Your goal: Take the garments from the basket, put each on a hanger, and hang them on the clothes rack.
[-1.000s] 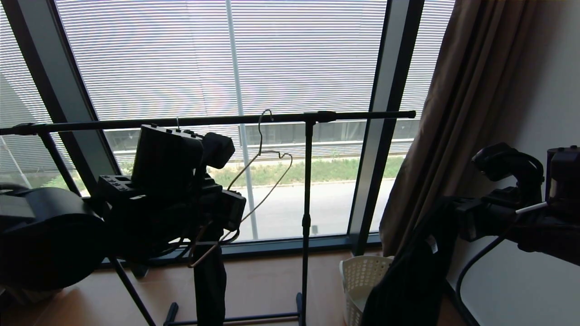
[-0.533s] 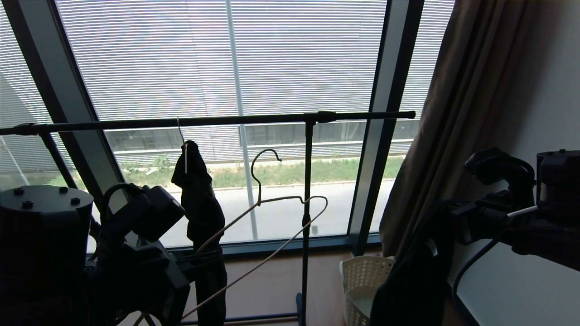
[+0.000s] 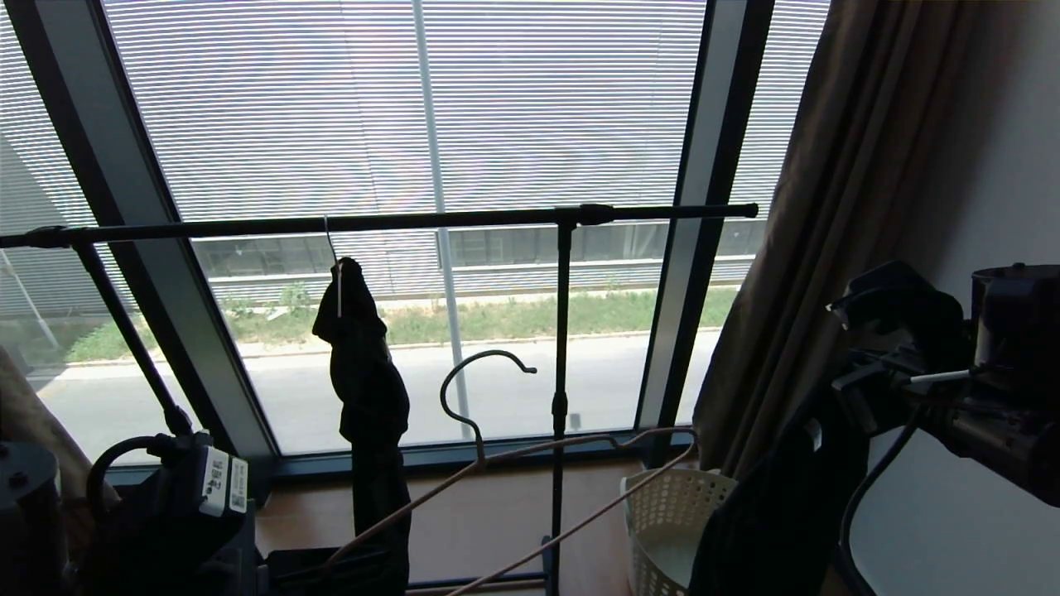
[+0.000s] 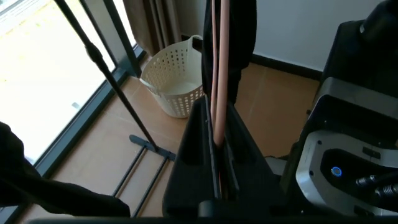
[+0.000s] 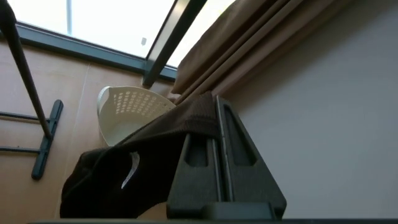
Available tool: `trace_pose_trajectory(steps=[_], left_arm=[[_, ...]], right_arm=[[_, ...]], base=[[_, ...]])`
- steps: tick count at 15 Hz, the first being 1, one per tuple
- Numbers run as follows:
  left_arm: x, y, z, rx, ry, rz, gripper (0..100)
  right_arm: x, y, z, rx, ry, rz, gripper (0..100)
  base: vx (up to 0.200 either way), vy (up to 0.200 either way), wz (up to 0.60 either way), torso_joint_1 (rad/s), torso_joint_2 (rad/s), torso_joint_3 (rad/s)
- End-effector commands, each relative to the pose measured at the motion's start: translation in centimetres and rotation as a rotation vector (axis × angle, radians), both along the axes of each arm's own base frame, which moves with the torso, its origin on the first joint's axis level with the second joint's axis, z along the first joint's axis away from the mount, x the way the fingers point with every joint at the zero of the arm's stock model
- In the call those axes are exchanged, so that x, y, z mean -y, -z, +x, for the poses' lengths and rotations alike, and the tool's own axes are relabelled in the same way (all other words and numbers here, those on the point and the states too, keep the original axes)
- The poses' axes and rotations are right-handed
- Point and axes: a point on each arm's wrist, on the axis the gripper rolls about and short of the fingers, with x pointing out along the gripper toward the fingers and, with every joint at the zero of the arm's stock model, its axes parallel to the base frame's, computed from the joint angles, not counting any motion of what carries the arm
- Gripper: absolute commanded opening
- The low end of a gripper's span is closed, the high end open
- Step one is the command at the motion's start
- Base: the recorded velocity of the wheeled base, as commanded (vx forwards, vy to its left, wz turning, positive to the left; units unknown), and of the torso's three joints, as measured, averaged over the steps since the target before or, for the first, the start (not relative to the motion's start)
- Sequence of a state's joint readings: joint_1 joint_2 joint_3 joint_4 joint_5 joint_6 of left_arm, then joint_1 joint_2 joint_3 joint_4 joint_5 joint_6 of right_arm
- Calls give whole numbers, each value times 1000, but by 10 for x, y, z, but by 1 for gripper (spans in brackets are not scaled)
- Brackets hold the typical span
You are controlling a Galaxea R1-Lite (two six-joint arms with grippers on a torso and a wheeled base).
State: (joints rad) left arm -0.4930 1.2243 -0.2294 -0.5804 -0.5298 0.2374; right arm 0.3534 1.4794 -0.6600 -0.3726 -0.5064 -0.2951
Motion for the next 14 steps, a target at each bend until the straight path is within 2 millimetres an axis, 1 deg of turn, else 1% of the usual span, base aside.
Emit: trace_pose_trajectory(steps=[1, 2, 3, 6, 8, 9, 10, 12, 14], left_arm=[[-1, 5, -3, -15, 5, 8, 0], [-1, 6, -3, -13, 7, 5, 0], [4, 8, -3, -21, 47, 0, 0], [13, 10, 1, -17, 86, -4, 0], [24, 8, 12, -6, 109, -7, 0], [26, 9, 14, -10, 110, -5, 0], [32, 13, 15, -20, 137, 4, 0], [33, 15, 16, -17, 137, -2, 0], [34, 17, 17, -17, 139, -2, 0]], right_arm=[[-3, -4, 2, 15, -6, 0, 0], [-4, -6, 2, 23, -7, 3, 0], [-8, -8, 2, 30, -22, 7, 0], [-16, -7, -1, 27, -58, 9, 0], [-23, -9, 2, 31, -78, 10, 0], [-25, -9, 3, 30, -83, 10, 0], [-29, -11, 5, 37, -94, 12, 0], [-37, -16, 5, 54, -114, 17, 0], [-42, -15, 4, 54, -128, 13, 0]], base=[[0, 0, 0, 0, 0, 0], [0, 0, 0, 0, 0, 0], [0, 0, 0, 0, 0, 0], [0, 0, 0, 0, 0, 0], [0, 0, 0, 0, 0, 0], [0, 0, 0, 0, 0, 0], [0, 0, 0, 0, 0, 0], [0, 0, 0, 0, 0, 0], [0, 0, 0, 0, 0, 0]])
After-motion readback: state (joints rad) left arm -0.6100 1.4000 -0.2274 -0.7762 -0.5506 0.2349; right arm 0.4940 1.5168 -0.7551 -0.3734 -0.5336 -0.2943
